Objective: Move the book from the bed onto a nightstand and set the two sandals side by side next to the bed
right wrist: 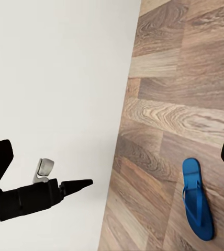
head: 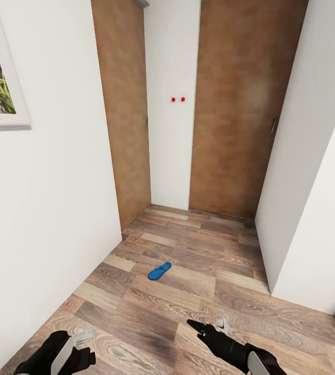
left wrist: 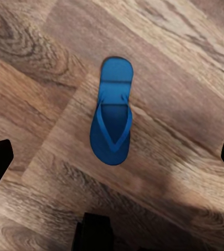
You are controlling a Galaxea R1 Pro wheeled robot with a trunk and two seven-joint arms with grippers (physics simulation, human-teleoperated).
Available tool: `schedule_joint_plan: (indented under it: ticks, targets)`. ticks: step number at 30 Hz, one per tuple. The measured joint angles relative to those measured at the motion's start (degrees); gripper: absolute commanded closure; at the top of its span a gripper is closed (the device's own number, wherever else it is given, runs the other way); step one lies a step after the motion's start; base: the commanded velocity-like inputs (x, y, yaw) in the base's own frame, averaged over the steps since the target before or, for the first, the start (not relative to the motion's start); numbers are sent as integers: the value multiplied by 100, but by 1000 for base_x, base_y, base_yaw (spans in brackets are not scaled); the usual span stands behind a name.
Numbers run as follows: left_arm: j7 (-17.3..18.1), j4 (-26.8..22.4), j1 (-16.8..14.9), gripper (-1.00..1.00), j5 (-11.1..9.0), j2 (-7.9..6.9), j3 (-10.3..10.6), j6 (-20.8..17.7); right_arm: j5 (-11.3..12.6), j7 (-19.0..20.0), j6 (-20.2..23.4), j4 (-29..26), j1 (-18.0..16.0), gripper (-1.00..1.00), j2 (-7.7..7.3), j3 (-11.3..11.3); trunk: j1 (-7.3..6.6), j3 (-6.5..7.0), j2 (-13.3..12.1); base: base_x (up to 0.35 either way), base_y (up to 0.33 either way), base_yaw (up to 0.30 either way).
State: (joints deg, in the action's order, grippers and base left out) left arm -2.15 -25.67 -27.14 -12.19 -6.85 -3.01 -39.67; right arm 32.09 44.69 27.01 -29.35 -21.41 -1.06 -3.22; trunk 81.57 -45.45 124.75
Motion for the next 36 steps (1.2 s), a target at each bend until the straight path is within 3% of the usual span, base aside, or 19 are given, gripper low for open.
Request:
schedule_joint_plan:
  ticks: [18, 27, 32, 36]
  targets:
    - [7, -23, -63, -100, -12, 11, -6, -24, 10, 46, 6, -47, 0, -100, 0, -4, 396, -323, 722, 0, 0, 0]
    - [17, -8, -518, -100, -32, 23, -6, -187, -4, 595, 3, -69, 0, -100, -13, -11, 593, -484, 1083, 0, 0, 0]
    - [59, 1, -833, -100, -37, 10, -4, -578, -5, 903, -1, -71, 0, -100, -88, -15, 703, -574, 1284, 0, 0, 0]
    - [111, 16, -1159, -100, -34, -21, 3, -1008, 3, 1158, 7, -68, 0, -100, -240, -21, 791, -646, 1444, 0, 0, 0]
